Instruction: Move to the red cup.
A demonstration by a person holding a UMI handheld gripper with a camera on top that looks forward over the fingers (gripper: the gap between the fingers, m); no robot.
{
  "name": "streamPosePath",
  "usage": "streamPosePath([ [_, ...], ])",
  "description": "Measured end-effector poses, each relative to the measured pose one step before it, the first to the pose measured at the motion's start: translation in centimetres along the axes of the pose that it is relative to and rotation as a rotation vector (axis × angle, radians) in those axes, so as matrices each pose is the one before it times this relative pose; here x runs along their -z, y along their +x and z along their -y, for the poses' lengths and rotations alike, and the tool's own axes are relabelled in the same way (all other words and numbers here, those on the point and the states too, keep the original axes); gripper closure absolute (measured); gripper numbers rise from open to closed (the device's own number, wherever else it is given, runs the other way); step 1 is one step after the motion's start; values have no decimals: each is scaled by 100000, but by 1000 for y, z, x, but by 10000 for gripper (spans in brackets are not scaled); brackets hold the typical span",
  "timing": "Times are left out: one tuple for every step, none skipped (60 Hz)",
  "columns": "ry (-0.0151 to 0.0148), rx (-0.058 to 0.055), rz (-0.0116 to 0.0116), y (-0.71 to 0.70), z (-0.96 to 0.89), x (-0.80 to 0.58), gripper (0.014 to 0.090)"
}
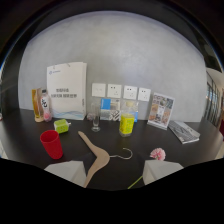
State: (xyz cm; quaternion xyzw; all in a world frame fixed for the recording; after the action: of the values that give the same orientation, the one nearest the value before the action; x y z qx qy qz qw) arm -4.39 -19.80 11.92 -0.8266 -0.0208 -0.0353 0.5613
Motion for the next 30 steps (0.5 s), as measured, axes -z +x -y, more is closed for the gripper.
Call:
streamPosePath([
  [-136,-14,-282,4,-25,77,194],
  [-159,16,-239,-42,-35,116,195],
  [-120,44,-217,-73,-39,172,196],
  [-138,99,-237,-73,-63,219,198],
  [-166,112,-320,-105,-60,210,196],
  [-206,111,-369,-114,-88,246,194],
  [-248,115,-396,-98,-89,246,195],
  [-220,87,-381,-119,-87,267,196],
  [55,216,-353,-50,-174,-72,196],
  [-120,225,-374,-200,-133,364,194],
  [-174,180,-463,-208,-94,327,193],
  [-128,174,-427,-174,-161,321,194],
  [-164,92,-375,-202,-155,317,195],
  [-197,13,-302,-226,-160,315,193],
  [-213,107,-196,-250,-170,315,192],
  [-197,130,-91,-332,-169,333,195],
  [-214,133,33,-358,-205,359,192],
  [-253,41,88,-409,-225,325,196],
  [-394,-9,160,-448,-222,361,195],
  [-410,19,303,-515,-225,358,199],
  [-382,88,403,-541,-228,329,195],
  [-374,84,524,-597,-238,323,192],
  [-404,99,507,-624,-255,323,193],
  [-418,46,496,-599,-245,310,192],
  [-345,63,436,-636,-233,336,190],
  [-258,85,430,-607,-194,322,189],
  [-188,44,367,-635,-168,290,191],
  [-106,1,347,-654,-115,248,195],
  [-93,-92,307,-681,-125,270,188],
  [-61,-15,428,-651,-119,232,193],
])
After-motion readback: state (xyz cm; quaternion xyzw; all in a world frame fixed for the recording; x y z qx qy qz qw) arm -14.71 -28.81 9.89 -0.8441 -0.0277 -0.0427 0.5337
